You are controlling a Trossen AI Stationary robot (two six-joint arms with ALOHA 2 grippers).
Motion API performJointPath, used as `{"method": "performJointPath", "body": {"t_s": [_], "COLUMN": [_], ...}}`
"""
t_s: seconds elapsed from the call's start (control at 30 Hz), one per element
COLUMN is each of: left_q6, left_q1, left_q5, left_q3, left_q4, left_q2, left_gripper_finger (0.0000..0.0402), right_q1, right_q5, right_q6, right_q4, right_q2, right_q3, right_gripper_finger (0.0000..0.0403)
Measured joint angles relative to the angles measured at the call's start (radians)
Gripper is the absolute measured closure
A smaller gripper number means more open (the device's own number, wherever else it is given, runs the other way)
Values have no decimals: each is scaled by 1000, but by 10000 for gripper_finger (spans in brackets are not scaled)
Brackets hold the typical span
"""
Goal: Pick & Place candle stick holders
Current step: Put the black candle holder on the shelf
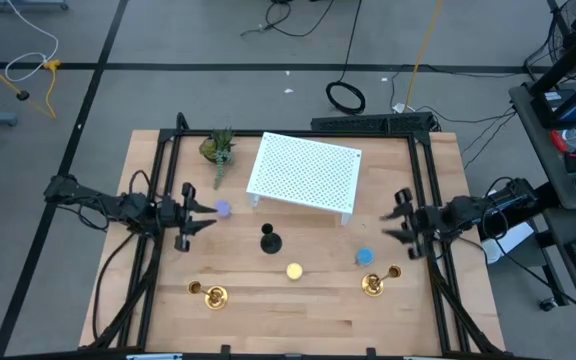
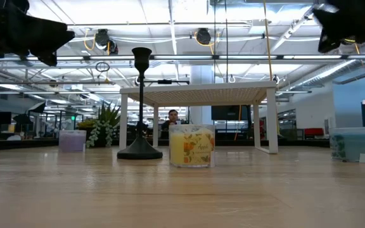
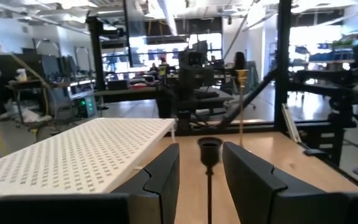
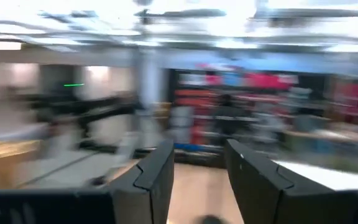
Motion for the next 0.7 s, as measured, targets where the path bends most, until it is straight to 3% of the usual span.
{"method": "performJointPath", "body": {"t_s": [0.1,0.2,0.43,0.7], "left_q6": [-9,-17,19,-10], "left_q1": [0,0,2,63], "left_q5": [-9,-10,-11,-11], "left_q3": [0,0,0,74], "left_q4": [6,25,203,312], "left_q2": [0,6,129,405], "left_gripper_finger": [273,273,273,272], "right_q1": [0,-1,-30,-122], "right_q5": [214,316,201,176], "right_q6": [-2,7,-27,-7], "right_q4": [-3,12,172,365], "right_q2": [0,1,87,304], "right_q3": [0,0,0,0], "right_gripper_finger": [264,264,264,264]}}
